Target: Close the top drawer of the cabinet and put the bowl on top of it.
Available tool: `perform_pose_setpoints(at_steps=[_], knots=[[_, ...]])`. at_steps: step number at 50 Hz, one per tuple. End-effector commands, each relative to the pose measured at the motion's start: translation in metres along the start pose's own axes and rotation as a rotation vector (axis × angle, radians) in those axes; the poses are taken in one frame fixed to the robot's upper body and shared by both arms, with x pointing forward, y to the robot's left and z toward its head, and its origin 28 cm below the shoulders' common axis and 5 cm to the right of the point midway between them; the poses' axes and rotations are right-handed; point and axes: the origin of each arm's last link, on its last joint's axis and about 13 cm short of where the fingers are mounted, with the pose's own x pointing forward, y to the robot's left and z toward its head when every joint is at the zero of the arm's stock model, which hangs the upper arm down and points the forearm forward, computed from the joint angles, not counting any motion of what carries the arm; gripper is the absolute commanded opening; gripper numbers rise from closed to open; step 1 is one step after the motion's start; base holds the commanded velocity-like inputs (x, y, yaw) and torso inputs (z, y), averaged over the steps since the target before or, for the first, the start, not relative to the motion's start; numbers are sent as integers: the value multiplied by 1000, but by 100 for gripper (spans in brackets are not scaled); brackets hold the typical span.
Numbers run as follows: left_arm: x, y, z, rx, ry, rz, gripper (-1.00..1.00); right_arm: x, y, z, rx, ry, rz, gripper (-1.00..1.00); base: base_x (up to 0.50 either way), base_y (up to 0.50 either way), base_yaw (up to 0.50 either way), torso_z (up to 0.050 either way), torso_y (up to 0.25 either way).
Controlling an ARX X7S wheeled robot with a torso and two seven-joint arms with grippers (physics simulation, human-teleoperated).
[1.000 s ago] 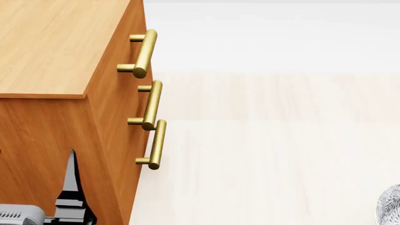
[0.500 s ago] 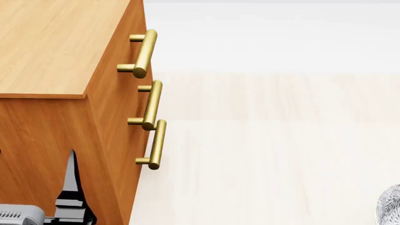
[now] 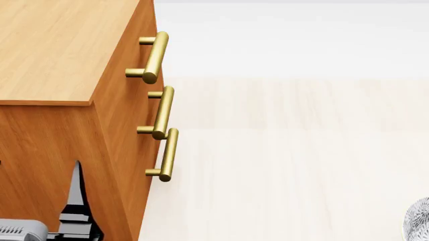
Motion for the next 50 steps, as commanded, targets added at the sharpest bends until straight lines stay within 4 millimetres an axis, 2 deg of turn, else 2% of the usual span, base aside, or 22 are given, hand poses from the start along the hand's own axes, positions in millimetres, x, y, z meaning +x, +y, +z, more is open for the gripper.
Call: perform_pose_setpoints(at_steps=[1,36,37,47,50], knots=[[0,0,0,0,1,0,100,2,1,-2,4,1,1,100,0,0,0,0,0],[1,-1,-1,-2,3,-2,100,12,1,-3,26,-1,-13,100,0,0,0,0,0],[1,-1,-2,-2,3,-1,100,12,2,-3,24,2,-15,-100,0,0,0,0,0],[0,-2,-3,-1,2,-6,100,13,2,0,38,-12,-25,-100,0,0,0,0,0],[-1,-1,-3,-1,1,-4,100,8,-3,7,61,-55,-39,-100,0,0,0,0,0]])
